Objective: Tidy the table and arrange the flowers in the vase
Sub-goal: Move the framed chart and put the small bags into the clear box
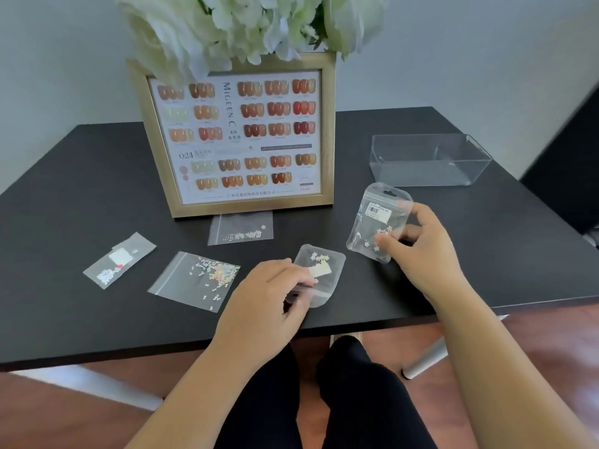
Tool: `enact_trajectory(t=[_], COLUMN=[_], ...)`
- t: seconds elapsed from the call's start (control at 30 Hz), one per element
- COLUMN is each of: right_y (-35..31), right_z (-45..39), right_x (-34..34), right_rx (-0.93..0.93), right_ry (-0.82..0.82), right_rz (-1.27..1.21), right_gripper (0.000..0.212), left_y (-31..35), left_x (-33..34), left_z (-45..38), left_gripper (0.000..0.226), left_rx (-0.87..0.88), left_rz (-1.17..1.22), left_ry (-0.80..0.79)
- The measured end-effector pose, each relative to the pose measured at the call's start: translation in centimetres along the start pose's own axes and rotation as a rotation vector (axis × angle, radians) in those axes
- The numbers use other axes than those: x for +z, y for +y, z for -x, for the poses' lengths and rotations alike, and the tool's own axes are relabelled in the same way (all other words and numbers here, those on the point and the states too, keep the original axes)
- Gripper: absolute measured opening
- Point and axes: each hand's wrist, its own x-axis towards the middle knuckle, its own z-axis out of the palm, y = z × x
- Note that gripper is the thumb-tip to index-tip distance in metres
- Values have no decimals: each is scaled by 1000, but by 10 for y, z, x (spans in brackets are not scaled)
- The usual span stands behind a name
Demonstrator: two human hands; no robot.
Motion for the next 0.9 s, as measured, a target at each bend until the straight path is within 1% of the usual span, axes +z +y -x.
enact_trajectory(t=[0.07, 0.13, 0.17, 0.23, 0.3, 0.37, 0.47, 0.57, 0.67, 0.73, 0.8, 0.83, 0.9], right_y=[-1, -4, -5, -6, -7, -8, -11, -27, -55, -73, -87, -93, -99], right_z=[0, -1, -1, -2, -1, -1, -5, -18, -42, -59, -76, -83, -93], right_x=[2, 4, 5, 6, 6, 6, 4, 5, 15, 27, 42, 50, 63], right_rx=[4, 3, 4, 6, -5, -8, 33, 7, -107, -133, -89, -46, 65], right_ry=[8, 16, 22, 38, 43, 46, 51, 44, 26, -23, -82, -108, -149], right_rz=[102, 206, 252, 334, 373, 369, 259, 46, 0, -30, -98, -142, -250], right_gripper=[55, 72, 77, 78, 71, 63, 49, 36, 33, 36, 41, 42, 38], left_y=[0, 1, 2, 3, 4, 6, 4, -12, -38, -61, -83, -92, -106], left_x=[2, 1, 1, -1, -3, -6, -18, -43, -77, -96, -110, -115, -121], left_z=[0, 1, 1, 3, 3, 1, -3, -14, -32, -46, -58, -65, -77], left_gripper=[15, 21, 25, 33, 39, 40, 37, 31, 22, 18, 26, 34, 57], left_rx=[17, 31, 32, 27, 26, 16, -43, -102, -185, -285, -426, -501, -633], left_rz=[-43, -59, -60, -75, -96, -61, 91, 104, 78, 124, 185, 207, 258], left_ry=[-9, -11, -14, -32, -48, -59, -24, 66, 184, 268, 334, 355, 356])
